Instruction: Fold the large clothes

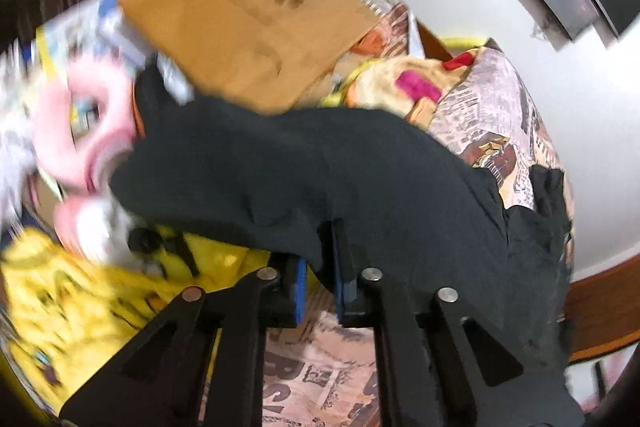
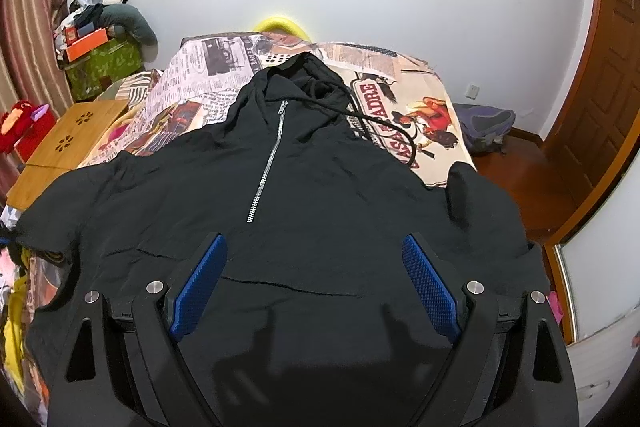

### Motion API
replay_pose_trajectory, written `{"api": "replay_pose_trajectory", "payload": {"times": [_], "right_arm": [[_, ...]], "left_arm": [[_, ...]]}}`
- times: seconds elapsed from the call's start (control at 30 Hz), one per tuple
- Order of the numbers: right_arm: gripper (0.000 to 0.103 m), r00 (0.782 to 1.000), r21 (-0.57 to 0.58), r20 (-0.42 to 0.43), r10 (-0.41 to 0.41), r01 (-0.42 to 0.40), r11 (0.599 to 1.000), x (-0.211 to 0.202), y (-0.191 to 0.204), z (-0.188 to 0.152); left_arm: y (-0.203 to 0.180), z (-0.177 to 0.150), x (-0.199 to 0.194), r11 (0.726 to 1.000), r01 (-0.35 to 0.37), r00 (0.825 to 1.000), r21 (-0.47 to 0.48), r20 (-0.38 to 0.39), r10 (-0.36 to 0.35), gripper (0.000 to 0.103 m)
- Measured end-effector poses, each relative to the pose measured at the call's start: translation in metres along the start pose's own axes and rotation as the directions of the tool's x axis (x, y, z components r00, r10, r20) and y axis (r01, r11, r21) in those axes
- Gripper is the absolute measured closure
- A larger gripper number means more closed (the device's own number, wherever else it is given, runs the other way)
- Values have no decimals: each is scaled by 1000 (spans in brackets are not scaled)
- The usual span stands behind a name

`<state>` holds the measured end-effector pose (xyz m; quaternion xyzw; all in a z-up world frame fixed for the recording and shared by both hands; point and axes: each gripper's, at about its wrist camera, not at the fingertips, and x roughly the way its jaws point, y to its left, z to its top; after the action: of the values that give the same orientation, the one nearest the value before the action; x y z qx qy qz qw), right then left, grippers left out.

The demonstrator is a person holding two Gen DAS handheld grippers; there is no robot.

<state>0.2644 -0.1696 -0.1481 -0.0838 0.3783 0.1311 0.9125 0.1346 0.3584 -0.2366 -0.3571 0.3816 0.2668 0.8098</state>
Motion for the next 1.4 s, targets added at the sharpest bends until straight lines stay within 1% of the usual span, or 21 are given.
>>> {"api": "replay_pose_trajectory", "payload": {"times": [0.03, 0.1, 0.13, 0.2, 0.33, 0.4, 0.5, 0.6, 0.67, 0.73, 0.8, 0.83, 0.93, 1.03, 1.17, 1.2, 1.33, 1.4], "right_arm": [[16, 1000, -1, 3, 1, -1, 1000, -2, -1, 0], [16, 1000, -2, 10, 3, -3, 1000, -5, -4, -1], [16, 1000, -3, 14, 3, -3, 1000, -7, -6, -1], [16, 1000, -6, 17, 3, -3, 1000, -10, -9, -1], [16, 1000, -1, 14, 15, -15, 1000, -14, -19, -3], [16, 1000, 6, 10, 16, -16, 1000, -16, -24, -4], [16, 1000, 8, 8, 16, -16, 1000, -20, -31, -6], [16, 1000, 9, 6, 18, -18, 1000, -23, -38, -9], [16, 1000, 7, 3, 19, -19, 1000, -25, -42, -12], [16, 1000, 3, -1, 18, -18, 1000, -24, -45, -14], [16, 1000, 1, -6, 16, -16, 1000, -25, -48, -18], [16, 1000, 0, -11, 15, -15, 1000, -24, -50, -19], [16, 1000, 0, -21, 16, -16, 1000, -22, -53, -24], [16, 999, 0, -34, 18, -18, 1000, -19, -57, -28], [16, 999, 0, -46, 23, -23, 1000, -17, -58, -33], [16, 999, 1, -47, 25, -25, 1000, -17, -59, -35], [16, 998, -5, -58, 25, -25, 1000, -15, -57, -37], [16, 998, -9, -60, 25, -26, 1000, -15, -55, -37]], "left_arm": [[-11, 5, -7, 999, -16, 999, 39, 31, 15, 96], [-31, 15, -20, 995, -23, 996, 96, 84, 15, 98], [-46, 21, -31, 991, -13, 994, 132, 113, -2, 98], [-72, 30, -43, 983, 19, 989, 180, 143, -45, 100], [-134, 37, -69, 952, 80, 974, 296, 178, -138, 101], [-169, 34, -78, 923, 134, 964, 360, 169, -206, 101], [-218, 22, -82, 880, 212, 949, 426, 124, -289, 101], [-259, 2, -77, 837, 261, 941, 481, 69, -333, 101], [-286, -17, -69, 804, 279, 939, 525, 26, -343, 101], [-306, -37, -62, 776, 288, 940, 561, -10, -342, 101], [-325, -63, -50, 742, 307, 939, 596, -63, -337, 101], [-334, -77, -43, 722, 318, 939, 614, -99, -329, 101], [-355, -112, -24, 675, 333, 940, 659, -175, -293, 101], [-367, -146, -8, 633, 338, 941, 696, -235, -244, 101], [-373, -182, 7, 578, 326, 945, 748, -271, -182, 101], [-372, -189, 10, 566, 327, 945, 757, -280, -171, 101], [-369, -205, 24, 541, 334, 939, 772, -321, -123, 100], [-366, -210, 27, 529, 338, 936, 778, -336, -104, 97]]}}
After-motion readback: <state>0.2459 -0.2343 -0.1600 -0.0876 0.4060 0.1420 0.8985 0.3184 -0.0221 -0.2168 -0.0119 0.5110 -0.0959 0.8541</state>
